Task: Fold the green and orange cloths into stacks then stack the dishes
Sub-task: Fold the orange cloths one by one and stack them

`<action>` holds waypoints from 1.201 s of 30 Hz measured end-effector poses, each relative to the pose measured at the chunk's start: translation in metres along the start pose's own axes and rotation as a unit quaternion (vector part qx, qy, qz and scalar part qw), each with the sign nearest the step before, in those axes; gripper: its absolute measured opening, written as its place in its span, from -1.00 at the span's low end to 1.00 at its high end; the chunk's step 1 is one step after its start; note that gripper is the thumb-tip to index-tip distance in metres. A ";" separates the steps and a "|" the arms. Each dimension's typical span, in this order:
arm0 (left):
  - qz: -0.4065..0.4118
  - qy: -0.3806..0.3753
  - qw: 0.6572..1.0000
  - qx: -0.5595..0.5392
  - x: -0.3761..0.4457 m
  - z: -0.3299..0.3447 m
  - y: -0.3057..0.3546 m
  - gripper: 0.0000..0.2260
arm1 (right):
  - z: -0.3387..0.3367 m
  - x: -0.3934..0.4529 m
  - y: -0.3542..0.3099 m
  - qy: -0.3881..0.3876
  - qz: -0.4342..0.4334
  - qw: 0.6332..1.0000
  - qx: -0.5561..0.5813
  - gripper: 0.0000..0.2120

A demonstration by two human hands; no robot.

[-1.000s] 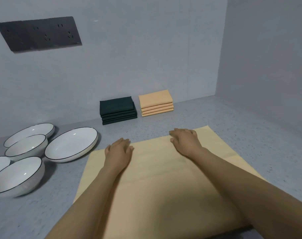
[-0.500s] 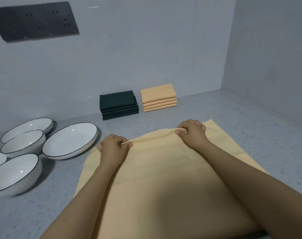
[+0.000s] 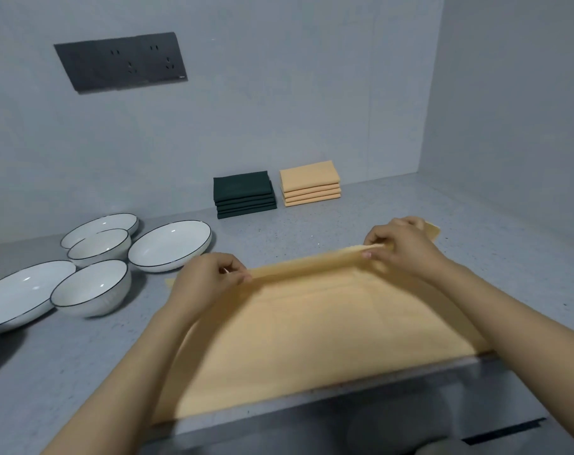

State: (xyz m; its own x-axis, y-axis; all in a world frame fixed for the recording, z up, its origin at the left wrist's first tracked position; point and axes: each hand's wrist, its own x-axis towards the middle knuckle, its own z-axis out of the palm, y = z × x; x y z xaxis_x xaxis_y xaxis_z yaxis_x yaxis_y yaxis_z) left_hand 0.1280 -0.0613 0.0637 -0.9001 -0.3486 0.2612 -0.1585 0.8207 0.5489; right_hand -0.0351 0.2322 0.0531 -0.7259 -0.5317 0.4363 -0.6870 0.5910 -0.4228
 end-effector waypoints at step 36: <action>0.107 0.049 0.992 0.036 -0.161 0.041 -0.019 -0.63 | 0.009 -0.176 -0.004 0.040 0.000 0.998 0.053 -0.91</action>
State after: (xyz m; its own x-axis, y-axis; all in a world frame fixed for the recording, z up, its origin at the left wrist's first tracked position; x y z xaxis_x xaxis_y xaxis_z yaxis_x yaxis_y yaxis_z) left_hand 0.2595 -0.0025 -0.0214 -0.8726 -0.2020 0.4446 0.0004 0.9101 0.4143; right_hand 0.0956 0.3177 -0.0295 -0.7241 -0.4786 0.4966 -0.6894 0.5212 -0.5031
